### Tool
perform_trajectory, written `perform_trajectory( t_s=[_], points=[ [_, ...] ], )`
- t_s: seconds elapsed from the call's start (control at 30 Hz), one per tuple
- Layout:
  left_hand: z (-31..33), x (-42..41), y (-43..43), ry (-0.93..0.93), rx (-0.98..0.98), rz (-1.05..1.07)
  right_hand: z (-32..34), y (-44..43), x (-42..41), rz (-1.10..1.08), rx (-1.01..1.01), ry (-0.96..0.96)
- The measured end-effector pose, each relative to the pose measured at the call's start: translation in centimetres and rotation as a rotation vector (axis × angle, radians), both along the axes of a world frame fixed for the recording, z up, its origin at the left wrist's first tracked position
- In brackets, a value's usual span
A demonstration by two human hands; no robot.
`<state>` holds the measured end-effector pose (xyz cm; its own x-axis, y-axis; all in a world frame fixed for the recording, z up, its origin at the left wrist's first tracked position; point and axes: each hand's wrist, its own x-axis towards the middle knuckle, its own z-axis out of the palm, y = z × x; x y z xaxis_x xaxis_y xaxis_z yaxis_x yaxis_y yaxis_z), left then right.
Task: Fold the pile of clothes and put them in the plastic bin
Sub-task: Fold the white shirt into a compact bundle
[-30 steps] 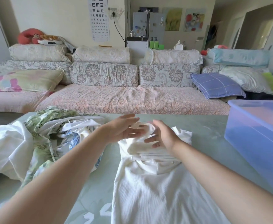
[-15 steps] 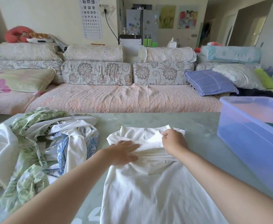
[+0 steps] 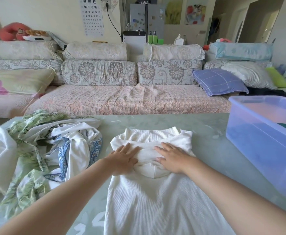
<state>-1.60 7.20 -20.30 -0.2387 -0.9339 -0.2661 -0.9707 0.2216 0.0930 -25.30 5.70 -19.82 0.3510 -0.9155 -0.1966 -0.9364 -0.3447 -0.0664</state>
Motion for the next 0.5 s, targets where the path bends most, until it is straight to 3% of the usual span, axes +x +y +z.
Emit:
perform_trajectory(
  t_s=[0.17,0.27,0.37,0.5],
  points=[
    [0.8,0.8,0.8,-0.003,0.037,0.061,0.3,1.1,-0.6,-0.044,-0.003,0.059],
    [1.6,0.8,2.5,0.089,-0.018,0.23,0.9,2.2,-0.6,-0.032,-0.024,0.048],
    [2.3,0.3,4.7,0.119,-0.077,0.364,1.6,3.6,-0.1,0.029,-0.046,-0.011],
    [1.7,0.5,7.6,0.076,-0.005,0.479,1.5,6.5,1.2,0.154,-0.058,-0.047]
  ],
)
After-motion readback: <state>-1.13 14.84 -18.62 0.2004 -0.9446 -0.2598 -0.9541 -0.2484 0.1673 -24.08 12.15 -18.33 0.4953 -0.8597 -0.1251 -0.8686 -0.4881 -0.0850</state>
